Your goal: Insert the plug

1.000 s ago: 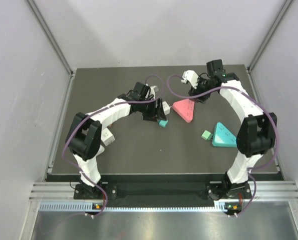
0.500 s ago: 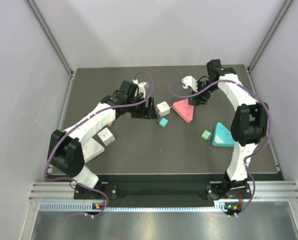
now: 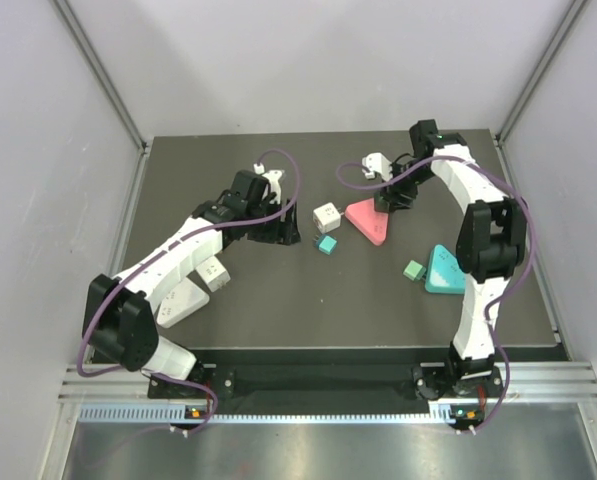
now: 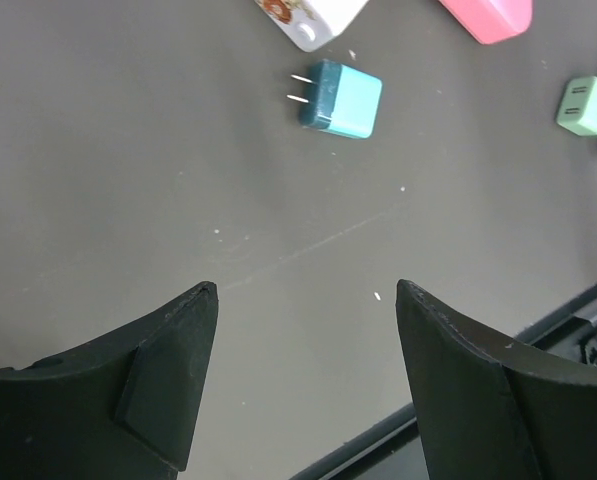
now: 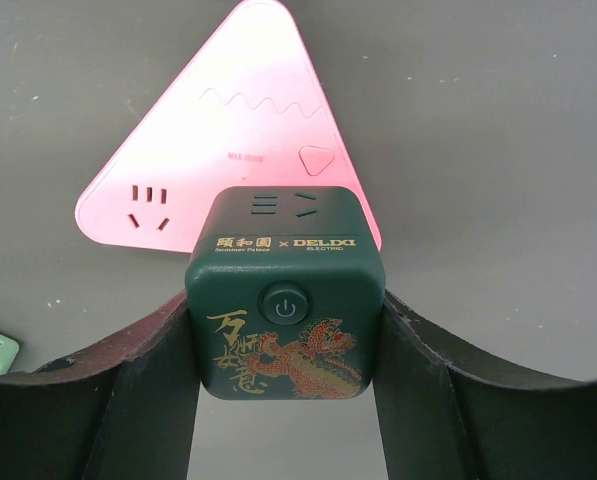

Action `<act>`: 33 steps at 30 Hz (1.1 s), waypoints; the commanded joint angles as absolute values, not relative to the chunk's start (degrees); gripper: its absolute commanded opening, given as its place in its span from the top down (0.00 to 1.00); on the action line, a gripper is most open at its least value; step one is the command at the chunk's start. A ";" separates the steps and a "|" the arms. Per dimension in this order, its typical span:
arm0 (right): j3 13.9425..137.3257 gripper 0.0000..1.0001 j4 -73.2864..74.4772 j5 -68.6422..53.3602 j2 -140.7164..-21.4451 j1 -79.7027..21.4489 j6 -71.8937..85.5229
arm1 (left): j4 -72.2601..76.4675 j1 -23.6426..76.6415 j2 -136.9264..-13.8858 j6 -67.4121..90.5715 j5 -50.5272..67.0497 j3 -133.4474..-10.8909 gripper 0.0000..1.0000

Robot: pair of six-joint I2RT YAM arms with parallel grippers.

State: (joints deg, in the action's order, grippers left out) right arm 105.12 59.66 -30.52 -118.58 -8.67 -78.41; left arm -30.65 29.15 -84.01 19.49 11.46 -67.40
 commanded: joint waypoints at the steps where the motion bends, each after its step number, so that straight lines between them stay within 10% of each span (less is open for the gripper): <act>1: 108.81 1.00 60.03 -32.96 -119.26 -7.82 -78.84 | -30.50 29.18 -81.48 18.19 8.09 -68.47 0.23; 33: 112.41 1.00 56.87 -34.54 -123.92 -6.15 -73.57 | -29.79 29.18 -80.42 18.11 7.73 -68.29 0.23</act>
